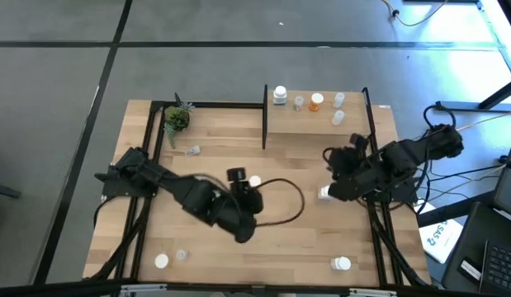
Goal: Pick and place medicine bottles onto shelf by color
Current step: Put the yellow transparent pill bottle on the shelf aligned with the other yellow transparent pill bottle
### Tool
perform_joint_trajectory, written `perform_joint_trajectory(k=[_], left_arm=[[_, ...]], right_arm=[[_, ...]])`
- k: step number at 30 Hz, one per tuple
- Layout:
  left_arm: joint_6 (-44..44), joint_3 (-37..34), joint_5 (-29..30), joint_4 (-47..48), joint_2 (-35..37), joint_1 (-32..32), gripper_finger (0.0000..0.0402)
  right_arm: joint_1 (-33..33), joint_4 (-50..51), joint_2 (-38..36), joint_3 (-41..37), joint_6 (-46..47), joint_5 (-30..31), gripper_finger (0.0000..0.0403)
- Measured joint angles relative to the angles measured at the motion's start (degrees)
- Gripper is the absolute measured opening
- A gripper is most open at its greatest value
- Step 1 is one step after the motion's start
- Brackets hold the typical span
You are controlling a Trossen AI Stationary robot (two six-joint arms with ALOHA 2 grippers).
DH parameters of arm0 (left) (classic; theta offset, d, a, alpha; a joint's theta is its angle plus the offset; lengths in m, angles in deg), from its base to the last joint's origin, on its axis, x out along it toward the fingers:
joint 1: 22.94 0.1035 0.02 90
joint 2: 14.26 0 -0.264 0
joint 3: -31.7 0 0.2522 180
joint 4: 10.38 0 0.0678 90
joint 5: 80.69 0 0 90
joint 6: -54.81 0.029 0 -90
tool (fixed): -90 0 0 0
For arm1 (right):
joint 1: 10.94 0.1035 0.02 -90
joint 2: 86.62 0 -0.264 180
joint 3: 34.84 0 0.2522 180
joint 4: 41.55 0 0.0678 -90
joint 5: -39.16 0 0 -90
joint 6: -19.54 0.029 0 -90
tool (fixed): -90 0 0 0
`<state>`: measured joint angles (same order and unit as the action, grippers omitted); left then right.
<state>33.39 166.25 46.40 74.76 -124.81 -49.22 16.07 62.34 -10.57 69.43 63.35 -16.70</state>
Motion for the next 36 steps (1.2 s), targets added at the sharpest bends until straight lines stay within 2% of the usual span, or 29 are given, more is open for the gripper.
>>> perform_joint_trajectory(k=[6, 11, 24, 31, 36], left_arm=[[13.8, 0.0, -12.5, -12.8, 0.1, 6.1, 0.0174], [17.6, 0.0, -19.5, -13.5, 0.1, 10.6, 0.0174], [23.1, 0.0, -21.8, -11.3, 4.9, 12.9, 0.0174], [22.2, -0.2, -21.8, -9.7, 7.1, 12.6, 0.0174], [22.8, 0.1, -21.6, -8.4, 7.8, 12.2, 0.0174]], right_arm=[[-3.0, -0.2, -3.8, -3.6, 5.6, 2.5, 0.0155], [-6.3, -0.2, -7.2, -8.8, 8.2, 2.3, 0.0155], [-20.0, -4.1, -15.3, -21.1, 9.1, 0.9, 0.0155], [-27.9, -12.4, -15.6, -22.2, 0.7, 0.1, 0.0155], [-32.6, -14.4, -15.4, -22.5, -0.4, -1.3, 0.0155]])
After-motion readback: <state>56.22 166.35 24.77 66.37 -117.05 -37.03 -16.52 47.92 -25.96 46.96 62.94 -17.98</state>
